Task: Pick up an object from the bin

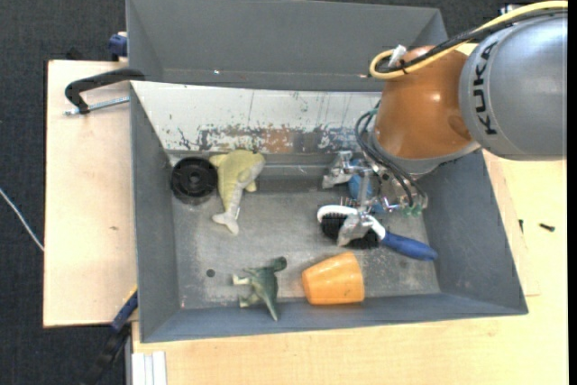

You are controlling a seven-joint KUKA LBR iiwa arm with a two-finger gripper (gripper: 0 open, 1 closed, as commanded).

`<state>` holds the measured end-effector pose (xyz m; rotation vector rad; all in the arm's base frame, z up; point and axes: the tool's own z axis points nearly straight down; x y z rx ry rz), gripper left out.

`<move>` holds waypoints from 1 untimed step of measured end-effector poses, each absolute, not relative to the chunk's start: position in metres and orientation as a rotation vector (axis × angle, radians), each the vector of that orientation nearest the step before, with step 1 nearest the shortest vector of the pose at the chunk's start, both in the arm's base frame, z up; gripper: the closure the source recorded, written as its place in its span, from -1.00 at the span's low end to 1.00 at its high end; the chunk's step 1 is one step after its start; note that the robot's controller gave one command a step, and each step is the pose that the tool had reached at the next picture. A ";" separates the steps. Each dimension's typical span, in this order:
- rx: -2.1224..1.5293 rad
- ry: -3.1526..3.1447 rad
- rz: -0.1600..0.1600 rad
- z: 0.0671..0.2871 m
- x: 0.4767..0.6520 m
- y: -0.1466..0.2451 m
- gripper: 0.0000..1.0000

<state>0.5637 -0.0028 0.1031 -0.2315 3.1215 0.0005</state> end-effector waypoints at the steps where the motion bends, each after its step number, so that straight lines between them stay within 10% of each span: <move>1: -0.238 3.120 0.005 0.105 0.596 -0.034 -1.00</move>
Offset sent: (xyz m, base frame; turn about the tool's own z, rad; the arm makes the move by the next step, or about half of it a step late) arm 0.0282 -0.0327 -0.0006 -0.0079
